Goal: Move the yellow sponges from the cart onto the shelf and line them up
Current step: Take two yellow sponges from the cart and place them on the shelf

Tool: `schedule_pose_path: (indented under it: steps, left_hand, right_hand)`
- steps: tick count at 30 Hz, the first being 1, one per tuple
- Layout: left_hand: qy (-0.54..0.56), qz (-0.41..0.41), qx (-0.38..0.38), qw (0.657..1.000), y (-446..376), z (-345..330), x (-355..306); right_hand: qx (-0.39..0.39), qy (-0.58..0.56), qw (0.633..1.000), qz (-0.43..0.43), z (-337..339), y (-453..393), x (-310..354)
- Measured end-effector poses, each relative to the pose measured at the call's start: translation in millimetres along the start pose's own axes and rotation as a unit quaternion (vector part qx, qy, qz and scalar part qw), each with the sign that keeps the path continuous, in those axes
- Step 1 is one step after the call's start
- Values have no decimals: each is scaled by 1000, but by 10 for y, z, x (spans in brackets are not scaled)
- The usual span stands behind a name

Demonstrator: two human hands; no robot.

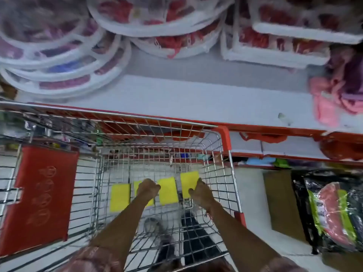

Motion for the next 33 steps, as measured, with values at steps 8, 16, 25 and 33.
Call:
schedule_pose_path:
  steps: [8, 16, 25, 33]
  left_hand:
    - [11, 30, 13, 999, -115, -458, -56]
    - [137, 127, 23, 982, -221, -389, 57]
    - [276, 101, 32, 955, -54, -35, 144]
    - [368, -3, 137, 920, 494, 694, -96]
  right_hand:
    - [-20, 15, 999, -31, -164, -244, -16]
    - [-48, -6, 996, -80, -69, -395, -41]
    - [0, -132, 991, -40, 144, -289, 165]
    - [61, -401, 914, -2, 676, 380, 518]
Point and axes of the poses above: each hand's wrist, its own y-axis away from the middle knuckle, its own z-axis out of the back of the hand, x = y × z, the point moved 6 cm from there along -y, towards the middle knuckle
